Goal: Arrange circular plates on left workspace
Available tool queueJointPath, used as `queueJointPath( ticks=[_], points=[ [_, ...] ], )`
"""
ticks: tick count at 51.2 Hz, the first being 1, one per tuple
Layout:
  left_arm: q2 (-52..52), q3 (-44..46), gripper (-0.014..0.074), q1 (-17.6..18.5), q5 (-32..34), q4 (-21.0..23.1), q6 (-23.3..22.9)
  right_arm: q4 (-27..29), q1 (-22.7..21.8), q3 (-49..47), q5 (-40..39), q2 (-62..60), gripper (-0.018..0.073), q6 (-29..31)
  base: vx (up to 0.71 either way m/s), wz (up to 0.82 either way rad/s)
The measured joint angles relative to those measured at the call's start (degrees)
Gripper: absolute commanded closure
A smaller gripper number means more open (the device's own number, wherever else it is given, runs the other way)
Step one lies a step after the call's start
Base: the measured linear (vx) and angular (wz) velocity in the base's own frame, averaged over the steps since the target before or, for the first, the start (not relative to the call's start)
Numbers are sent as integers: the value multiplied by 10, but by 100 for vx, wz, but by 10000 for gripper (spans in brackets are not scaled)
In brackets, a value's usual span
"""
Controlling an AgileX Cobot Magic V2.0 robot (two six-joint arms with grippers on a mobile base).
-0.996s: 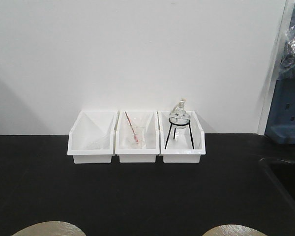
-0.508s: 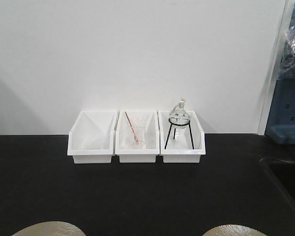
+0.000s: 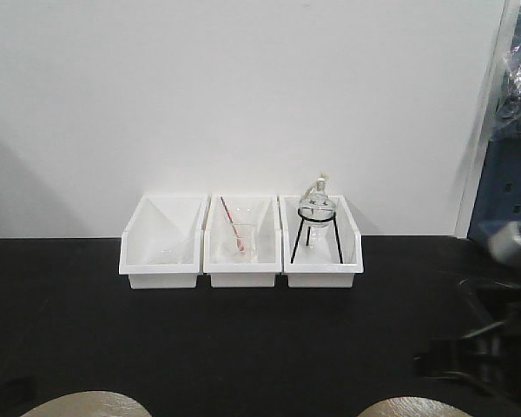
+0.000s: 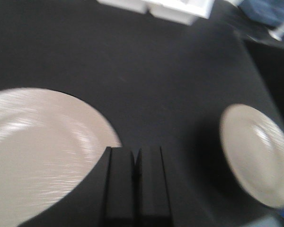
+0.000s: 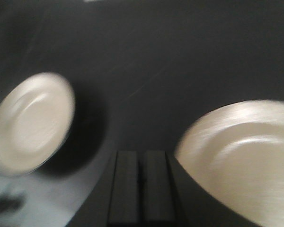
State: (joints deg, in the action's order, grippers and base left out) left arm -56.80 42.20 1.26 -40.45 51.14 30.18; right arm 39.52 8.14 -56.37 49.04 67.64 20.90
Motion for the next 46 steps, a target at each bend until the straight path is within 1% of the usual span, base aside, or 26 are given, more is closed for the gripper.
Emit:
queueJointPath(
  ticks=[3,5,6,9,12,15,19,20,23,27,29,32,33,37,42,46],
  points=[
    [-49,4,596,0,-26,75,44,80,0,-12,37,56,564,63,0,0],
    [-73,4,596,0,-41,106,66,125,0,-14,59,88,564,95,0,0],
    [-87,4,596,0,-51,120,78,138,-1,-14,69,98,564,105,0,0],
    [-121,4,596,-6,-79,146,101,185,-11,-16,97,137,564,140,0,0],
    [-150,4,596,-21,-105,157,112,222,-29,-16,119,168,564,170,0,0],
    [-167,4,596,-45,-123,157,117,244,-57,-16,142,187,564,188,0,0],
    [-181,4,596,-96,-141,154,120,268,-107,-17,173,202,564,211,0,0],
    [-184,4,596,-105,-145,151,120,270,-122,-17,177,205,564,215,0,0],
    [-189,4,596,-155,-160,137,120,276,-175,-17,186,211,564,223,0,0],
    [-192,-4,596,-210,-170,121,121,277,-231,-17,187,216,564,224,0,0],
    [-192,-14,596,-233,-171,117,121,278,-262,-17,186,218,564,224,0,0],
    [-192,-27,596,-259,-173,110,121,285,-289,-17,186,218,564,224,0,0],
    [-192,-32,596,-266,-173,105,121,289,-299,-17,185,218,564,224,0,0],
    [-192,-48,596,-283,-175,75,121,303,-314,-17,186,218,564,224,0,0],
    [-192,-51,596,-288,-178,38,121,307,-318,-17,186,218,564,224,0,0],
    [-192,-51,596,-289,-184,19,121,308,-318,-17,187,218,564,224,0,0]
  ],
)
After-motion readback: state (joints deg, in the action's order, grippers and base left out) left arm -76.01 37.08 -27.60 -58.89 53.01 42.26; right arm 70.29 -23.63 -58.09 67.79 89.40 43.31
